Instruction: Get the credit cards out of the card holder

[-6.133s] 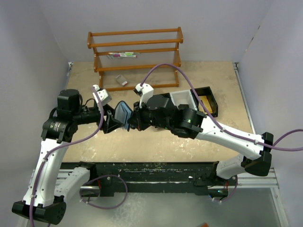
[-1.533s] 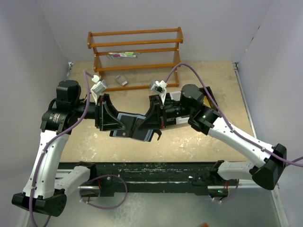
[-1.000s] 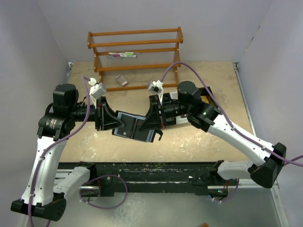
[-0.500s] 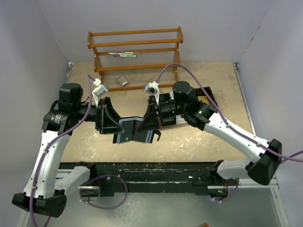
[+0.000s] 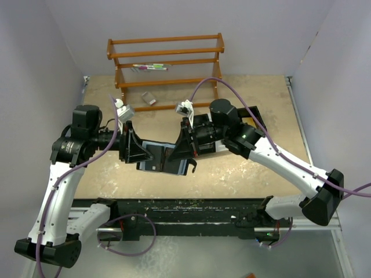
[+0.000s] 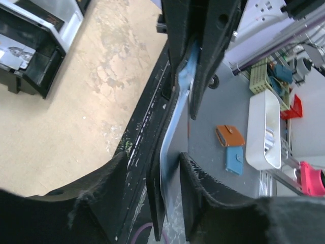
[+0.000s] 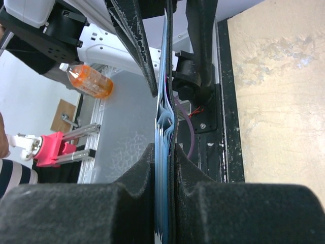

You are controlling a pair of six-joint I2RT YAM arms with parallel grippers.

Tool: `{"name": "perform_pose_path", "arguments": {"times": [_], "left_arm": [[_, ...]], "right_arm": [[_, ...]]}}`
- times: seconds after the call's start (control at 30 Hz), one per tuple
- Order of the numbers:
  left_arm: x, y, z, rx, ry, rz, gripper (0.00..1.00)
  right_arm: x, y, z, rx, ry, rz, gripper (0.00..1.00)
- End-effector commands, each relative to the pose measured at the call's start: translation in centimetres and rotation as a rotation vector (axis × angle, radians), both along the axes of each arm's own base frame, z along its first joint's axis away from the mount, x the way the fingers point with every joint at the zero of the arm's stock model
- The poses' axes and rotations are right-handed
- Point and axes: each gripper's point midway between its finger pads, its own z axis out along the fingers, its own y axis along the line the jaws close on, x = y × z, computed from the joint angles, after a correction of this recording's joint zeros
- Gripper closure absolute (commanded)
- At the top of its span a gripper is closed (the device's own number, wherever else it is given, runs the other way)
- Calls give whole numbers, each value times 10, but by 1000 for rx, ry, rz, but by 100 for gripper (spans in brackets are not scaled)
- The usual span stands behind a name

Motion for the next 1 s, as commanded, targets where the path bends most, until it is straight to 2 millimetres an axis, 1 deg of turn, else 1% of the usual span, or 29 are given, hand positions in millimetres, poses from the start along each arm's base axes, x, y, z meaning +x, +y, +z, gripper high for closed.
{"name": "perform_pose_path", "arguments": {"times": [0.0, 0.1, 0.13, 0.27, 0.3, 0.33, 0.37, 0.4, 0.43, 0.47, 0.53, 0.6, 0.63, 0.67, 0.77, 0.8, 0.9, 0.97], "left_arm": [[-22, -4, 12, -75, -23, -127, 55], [-27, -5, 17, -94, -30, -152, 59], [-28, -5, 17, -96, -27, -157, 63], [-25, -5, 15, -89, -3, -153, 89], [-25, -6, 15, -92, 8, -154, 94], [-25, -6, 17, -97, 16, -157, 98], [-25, -6, 17, -99, 25, -156, 98], [-24, -6, 18, -100, 29, -154, 99], [-23, -6, 18, -100, 33, -150, 100], [-22, -7, 20, -99, 32, -144, 100], [-17, -7, 22, -94, 39, -119, 100], [-7, -6, 21, -73, 41, -63, 100], [-1, -5, 21, -60, 35, -32, 100], [4, -5, 20, -49, 28, -7, 100], [17, -4, 17, -30, 24, 42, 100], [23, -5, 18, -35, 30, 48, 100], [29, -7, 21, -53, 38, 45, 100], [27, -9, 27, -82, 50, 16, 100]], "right_arm": [[1, 0, 32, 77, -82, -2, 100], [3, 0, 30, 78, -85, -13, 100], [3, 0, 29, 78, -81, -13, 100], [2, 1, 25, 76, -72, -3, 100], [3, 1, 25, 75, -72, -6, 95], [4, 1, 24, 74, -71, -10, 85], [8, 0, 23, 72, -73, -22, 72], [12, -2, 23, 69, -76, -44, 62], [21, -3, 23, 62, -81, -91, 52], [31, -6, 25, 58, -84, -145, 45], [52, -16, 37, 64, -98, -264, 34], [74, -31, 54, 77, -123, -417, 30], [81, -38, 63, 86, -136, -487, 29], [84, -45, 74, 103, -149, -533, 29], [78, -56, 103, 198, -170, -575, 29], [61, -52, 111, 259, -121, -506, 33], [41, -42, 106, 294, -69, -436, 37], [28, -33, 99, 310, -35, -375, 37]]}}
